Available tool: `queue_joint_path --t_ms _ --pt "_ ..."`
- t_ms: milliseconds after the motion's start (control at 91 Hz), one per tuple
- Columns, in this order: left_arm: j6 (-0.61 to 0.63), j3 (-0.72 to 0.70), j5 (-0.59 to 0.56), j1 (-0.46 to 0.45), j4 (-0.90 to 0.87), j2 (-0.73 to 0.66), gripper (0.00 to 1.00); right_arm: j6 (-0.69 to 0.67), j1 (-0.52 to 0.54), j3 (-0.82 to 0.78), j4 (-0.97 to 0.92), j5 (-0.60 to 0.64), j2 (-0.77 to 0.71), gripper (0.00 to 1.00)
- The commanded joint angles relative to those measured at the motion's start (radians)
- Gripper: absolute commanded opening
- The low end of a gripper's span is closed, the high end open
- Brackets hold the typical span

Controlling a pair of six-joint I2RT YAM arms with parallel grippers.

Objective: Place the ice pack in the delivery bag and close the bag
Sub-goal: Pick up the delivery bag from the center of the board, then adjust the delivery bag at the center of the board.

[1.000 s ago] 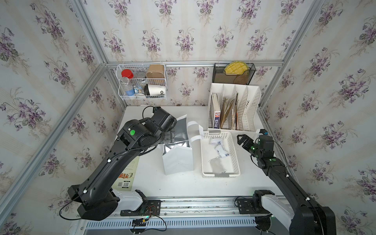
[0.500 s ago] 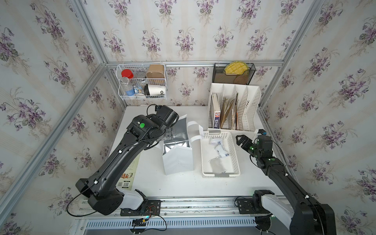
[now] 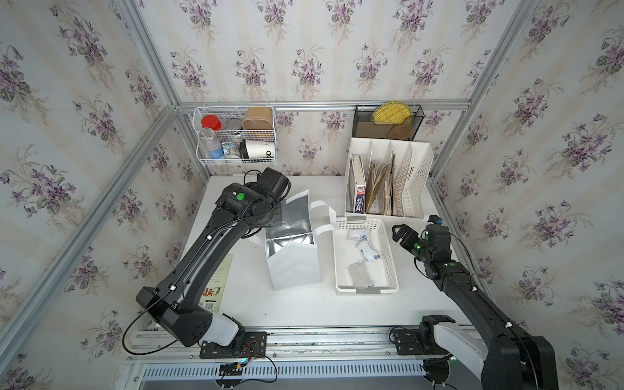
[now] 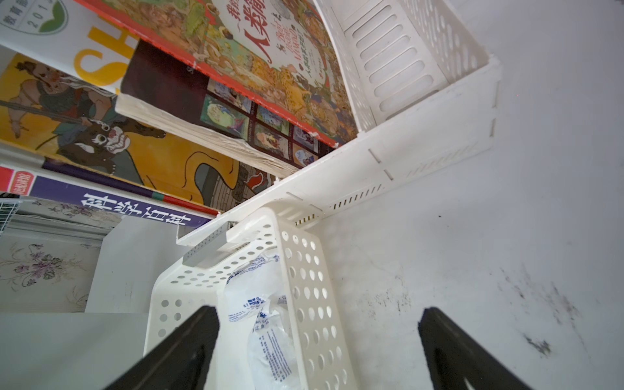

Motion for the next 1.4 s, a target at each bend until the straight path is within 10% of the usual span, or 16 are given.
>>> queue_joint_path --t_ms 0,330,549,1011,1385 --pt "0.069 0.018 0.02 0.008 0.009 -0.01 0.0 -0.002 0.002 -0.009 0.024 0.022 -0.01 0.98" --pt "0.218 0.174 -0.213 0.034 -0.038 -0.044 0.0 -0.028 0.03 -0.029 0.085 -0.002 -0.005 1.0" --pt "0.243 0.094 -0.067 0.033 0.053 -0.063 0.0 -0.041 0.071 0.011 0.014 -0.127 -0.055 1.0" --pt "0.163 0.011 0.101 0.033 0.096 -0.123 0.0 0.2 0.788 0.368 0.086 -0.032 0.143 1.0" --pt "0.157 0.019 -0.018 0.033 0.073 -0.139 0.0 0.245 0.899 0.454 0.066 0.102 0.187 1.0"
